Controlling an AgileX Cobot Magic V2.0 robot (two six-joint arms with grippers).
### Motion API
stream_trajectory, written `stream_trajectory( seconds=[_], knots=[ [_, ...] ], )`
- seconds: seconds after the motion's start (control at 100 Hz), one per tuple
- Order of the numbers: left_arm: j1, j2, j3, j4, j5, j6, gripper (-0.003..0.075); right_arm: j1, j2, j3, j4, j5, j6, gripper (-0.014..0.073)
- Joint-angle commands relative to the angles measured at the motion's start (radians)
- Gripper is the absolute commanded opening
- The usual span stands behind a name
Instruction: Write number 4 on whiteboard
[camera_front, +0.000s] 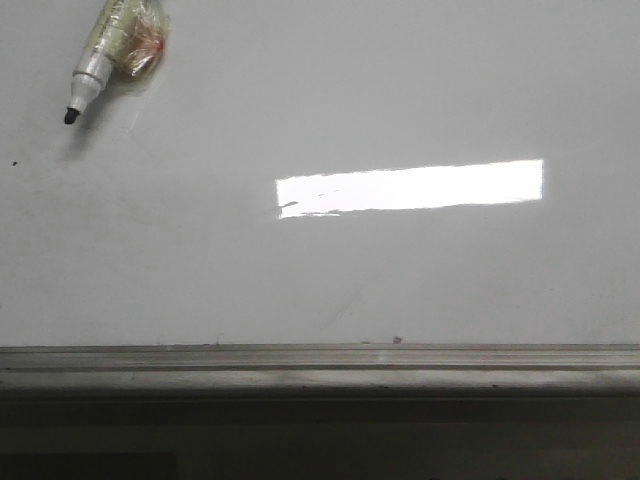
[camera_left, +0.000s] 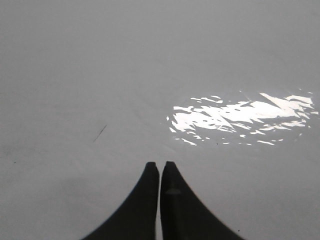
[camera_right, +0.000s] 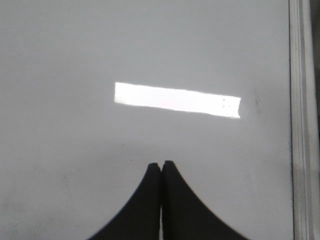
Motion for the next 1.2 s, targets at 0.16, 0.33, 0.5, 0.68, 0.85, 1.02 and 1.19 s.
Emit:
stream_trajectory(
  seconds=[0.16, 0.33, 0.5, 0.68, 0.85, 1.02, 1.19],
  knots=[
    [0.001, -0.03, 0.029, -0.26, -0.079, -0.009, -0.002, -0.005, -0.023, 0.02, 0.324, -0.123, -0.004, -0.0064],
    [0.001, -0.03, 0.029, -0.516, -0.089, -0.009, -0.002, -0.005, -0.023, 0.02, 0.538, -0.129, -0.004, -0.0064],
    [0.001, -0.03, 0.014, -0.759, -0.109, -0.009, -0.002, -0.005, -0.023, 0.013, 0.708, -0.115, -0.004, -0.0064],
    [0.001, -0.007, -0.094, -0.712, -0.007, -0.009, -0.002, -0.005, 0.011, -0.081, 0.689, 0.033, -0.051, -0.0051],
    [0.001, 0.137, -0.295, -0.563, 0.265, 0.103, -0.002, -0.005, 0.182, -0.242, 0.687, 0.201, -0.186, -0.0051],
    [0.001, 0.33, -0.452, -0.614, 0.454, 0.302, -0.002, -0.005, 0.382, -0.362, 0.687, 0.282, -0.235, -0.005],
    [-0.05, 0.45, -0.506, -0.784, 0.472, 0.456, 0.0001, -0.005, 0.484, -0.43, 0.694, 0.323, -0.236, 0.0069]
  ],
)
